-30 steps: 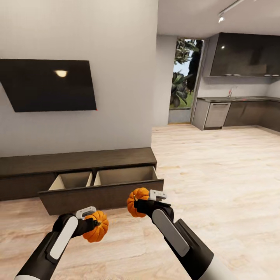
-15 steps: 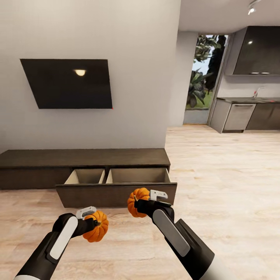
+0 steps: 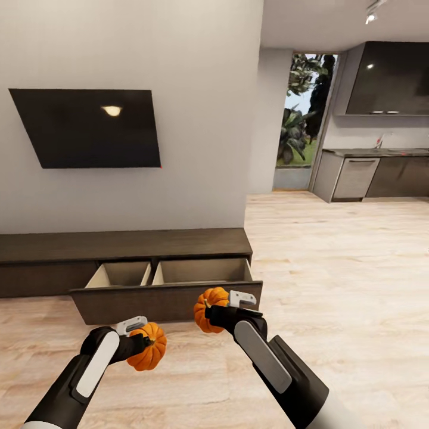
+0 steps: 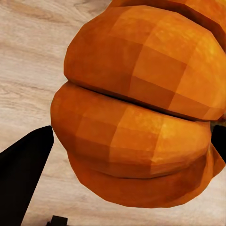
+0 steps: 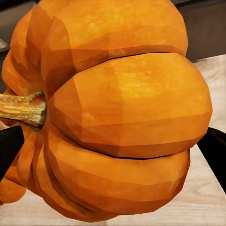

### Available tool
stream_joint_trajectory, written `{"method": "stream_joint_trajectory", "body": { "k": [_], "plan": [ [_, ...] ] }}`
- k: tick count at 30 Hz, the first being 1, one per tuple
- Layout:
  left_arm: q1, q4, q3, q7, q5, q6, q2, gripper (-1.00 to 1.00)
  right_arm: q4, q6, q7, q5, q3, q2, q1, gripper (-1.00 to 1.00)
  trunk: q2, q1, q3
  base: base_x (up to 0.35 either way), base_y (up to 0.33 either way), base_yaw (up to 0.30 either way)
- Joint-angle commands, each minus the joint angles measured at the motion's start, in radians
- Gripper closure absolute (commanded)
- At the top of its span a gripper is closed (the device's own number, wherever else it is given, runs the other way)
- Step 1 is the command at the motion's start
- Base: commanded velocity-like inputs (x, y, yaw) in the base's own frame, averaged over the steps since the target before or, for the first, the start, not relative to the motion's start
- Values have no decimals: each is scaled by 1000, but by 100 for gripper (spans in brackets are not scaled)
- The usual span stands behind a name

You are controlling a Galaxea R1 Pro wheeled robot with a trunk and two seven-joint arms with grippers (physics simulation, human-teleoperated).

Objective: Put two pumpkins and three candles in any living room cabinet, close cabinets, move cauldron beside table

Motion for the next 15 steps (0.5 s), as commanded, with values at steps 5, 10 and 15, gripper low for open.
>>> {"method": "stream_joint_trajectory", "body": {
  "k": [5,10,15],
  "plan": [
    [-1,-1,-2,11,9,1,1,100,-1,2,-7,-1,4,1,-1,100,-1,0,-1,2,-2,-8],
    [-1,-1,-2,11,9,1,1,100,-1,1,-7,-3,4,2,-1,100,-1,0,-1,0,0,0],
    [-1,-1,-1,11,10,1,2,100,-2,2,-8,-6,1,1,-1,100,-1,0,-1,0,0,0]
  ]
}}
